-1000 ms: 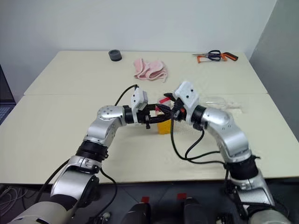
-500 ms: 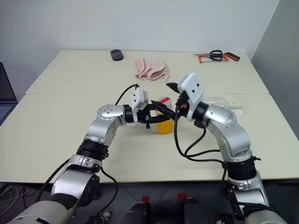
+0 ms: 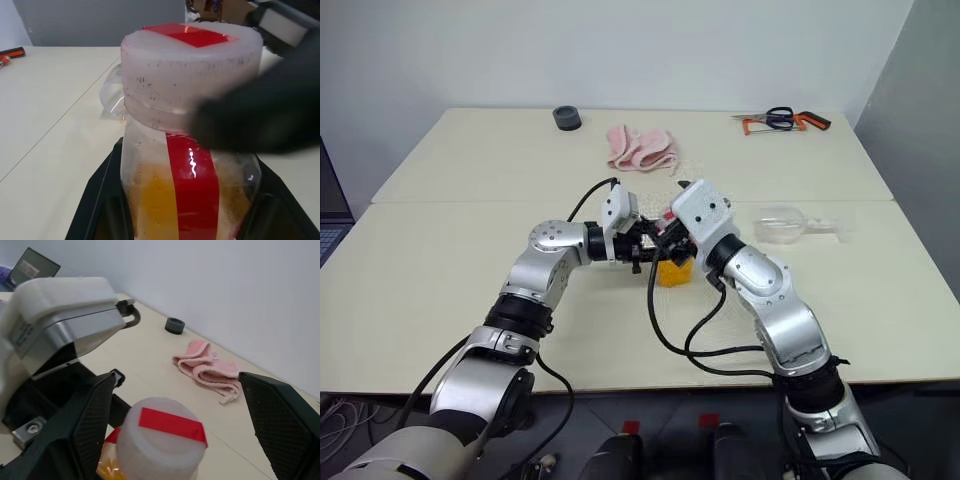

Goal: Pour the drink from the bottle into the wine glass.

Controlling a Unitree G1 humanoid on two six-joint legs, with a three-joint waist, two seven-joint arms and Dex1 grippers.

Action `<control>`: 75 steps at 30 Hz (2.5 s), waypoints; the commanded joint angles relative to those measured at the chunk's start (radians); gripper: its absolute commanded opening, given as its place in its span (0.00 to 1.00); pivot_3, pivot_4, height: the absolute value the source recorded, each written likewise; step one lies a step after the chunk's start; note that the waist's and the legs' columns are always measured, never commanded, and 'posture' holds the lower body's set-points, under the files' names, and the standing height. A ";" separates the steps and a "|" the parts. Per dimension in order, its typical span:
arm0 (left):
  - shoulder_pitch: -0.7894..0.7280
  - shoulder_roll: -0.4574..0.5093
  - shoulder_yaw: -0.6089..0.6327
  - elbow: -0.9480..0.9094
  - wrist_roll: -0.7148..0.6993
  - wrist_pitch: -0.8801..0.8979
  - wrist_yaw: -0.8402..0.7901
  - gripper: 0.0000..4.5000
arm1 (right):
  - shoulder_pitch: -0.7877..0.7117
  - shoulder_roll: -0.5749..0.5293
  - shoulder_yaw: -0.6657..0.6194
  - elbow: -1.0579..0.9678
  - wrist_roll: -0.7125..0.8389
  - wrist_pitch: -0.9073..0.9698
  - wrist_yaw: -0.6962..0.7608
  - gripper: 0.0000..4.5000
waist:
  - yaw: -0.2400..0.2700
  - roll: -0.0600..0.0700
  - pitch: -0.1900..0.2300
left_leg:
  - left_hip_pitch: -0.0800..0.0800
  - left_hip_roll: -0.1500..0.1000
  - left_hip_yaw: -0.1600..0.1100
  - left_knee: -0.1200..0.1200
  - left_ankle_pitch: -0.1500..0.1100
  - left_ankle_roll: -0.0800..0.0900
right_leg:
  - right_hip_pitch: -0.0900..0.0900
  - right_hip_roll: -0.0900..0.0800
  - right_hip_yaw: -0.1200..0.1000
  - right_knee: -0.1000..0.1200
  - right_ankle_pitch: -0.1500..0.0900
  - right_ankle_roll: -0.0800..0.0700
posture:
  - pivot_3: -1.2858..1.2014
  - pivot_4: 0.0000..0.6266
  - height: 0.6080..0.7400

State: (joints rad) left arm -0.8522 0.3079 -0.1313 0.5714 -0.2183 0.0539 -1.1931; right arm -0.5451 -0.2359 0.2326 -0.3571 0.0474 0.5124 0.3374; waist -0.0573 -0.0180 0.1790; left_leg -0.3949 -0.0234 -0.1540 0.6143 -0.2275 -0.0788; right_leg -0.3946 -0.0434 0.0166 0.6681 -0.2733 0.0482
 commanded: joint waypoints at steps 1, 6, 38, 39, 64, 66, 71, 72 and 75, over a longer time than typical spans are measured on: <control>-0.031 0.001 0.004 0.001 0.004 -0.023 -0.009 0.41 | 0.004 -0.007 -0.030 -0.021 -0.020 -0.026 -0.015 0.93 | 0.000 0.000 0.000 | 0.000 0.000 0.000 0.000 0.000 0.000 | 0.000 0.000 0.000 0.000 0.000 0.000 | 0.52 0.24 1.00; -0.034 0.002 0.005 0.007 0.006 -0.026 -0.011 0.41 | 0.037 -0.023 -0.059 -0.030 -0.024 -0.026 -0.022 0.93 | 0.000 0.000 0.000 | 0.000 0.000 0.000 0.000 0.000 0.000 | 0.000 0.000 0.000 0.000 0.000 0.000 | 0.52 0.24 1.00; -0.044 0.007 0.007 0.023 0.010 -0.018 -0.018 0.41 | 0.108 -0.070 -0.130 -0.149 -0.006 0.022 -0.038 0.93 | 0.000 0.000 0.000 | 0.000 0.000 0.000 0.000 0.000 0.000 | -0.001 0.000 0.000 0.004 0.000 0.000 | 0.52 0.24 1.00; -0.044 0.006 0.007 0.024 0.010 -0.019 -0.018 0.41 | 0.111 -0.074 -0.132 -0.153 -0.004 0.023 -0.037 0.93 | 0.000 0.000 0.000 | 0.000 0.000 0.000 0.000 0.000 0.000 | -0.001 0.000 0.000 0.004 0.000 0.000 | 0.52 0.24 1.00; -0.044 0.010 0.012 0.044 0.013 -0.034 -0.020 0.41 | 0.103 -0.079 -0.069 -0.202 0.050 0.053 0.022 0.93 | -0.001 0.000 0.000 | 0.000 0.000 0.001 0.000 0.000 0.000 | -0.001 0.000 0.000 0.005 -0.001 -0.001 | 0.52 0.24 1.00; -0.044 0.011 0.013 0.044 0.013 -0.034 -0.022 0.41 | 0.089 -0.067 -0.058 -0.200 0.059 0.057 0.027 0.93 | -0.001 0.000 0.000 | 0.001 0.000 0.001 0.000 0.000 0.000 | -0.002 0.000 0.001 0.005 -0.001 -0.001 | 0.52 0.24 1.00; -0.043 0.010 0.012 0.043 0.014 -0.033 -0.023 0.41 | 0.063 -0.052 -0.017 -0.180 0.060 0.058 0.053 0.93 | -0.001 0.000 0.000 | 0.000 0.000 0.001 0.000 0.000 0.000 | -0.002 0.000 0.000 0.005 -0.001 -0.001 | 0.52 0.24 1.00; -0.043 0.010 0.011 0.042 0.014 -0.033 -0.023 0.41 | 0.056 -0.048 -0.011 -0.169 0.054 0.055 0.052 0.93 | -0.001 0.000 0.000 | 0.001 0.000 0.001 0.000 0.000 0.000 | -0.002 0.000 0.000 0.005 -0.001 -0.001 | 0.52 0.24 1.00; -0.042 0.010 0.011 0.041 0.014 -0.033 -0.026 0.41 | 0.031 -0.032 -0.001 -0.117 0.021 0.036 0.029 0.93 | -0.001 0.000 0.000 | 0.001 0.000 0.001 0.000 0.000 0.000 | -0.002 0.000 0.001 0.005 -0.001 -0.001 | 0.52 0.24 1.00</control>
State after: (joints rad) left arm -0.8793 0.3111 -0.1239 0.6239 -0.2083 0.0319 -1.2117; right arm -0.4893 -0.2759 0.2318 -0.4694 0.0885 0.5751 0.3826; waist -0.0583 -0.0181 0.1790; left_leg -0.3942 -0.0231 -0.1533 0.6148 -0.2276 -0.0784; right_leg -0.3963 -0.0432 0.0171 0.6736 -0.2739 0.0476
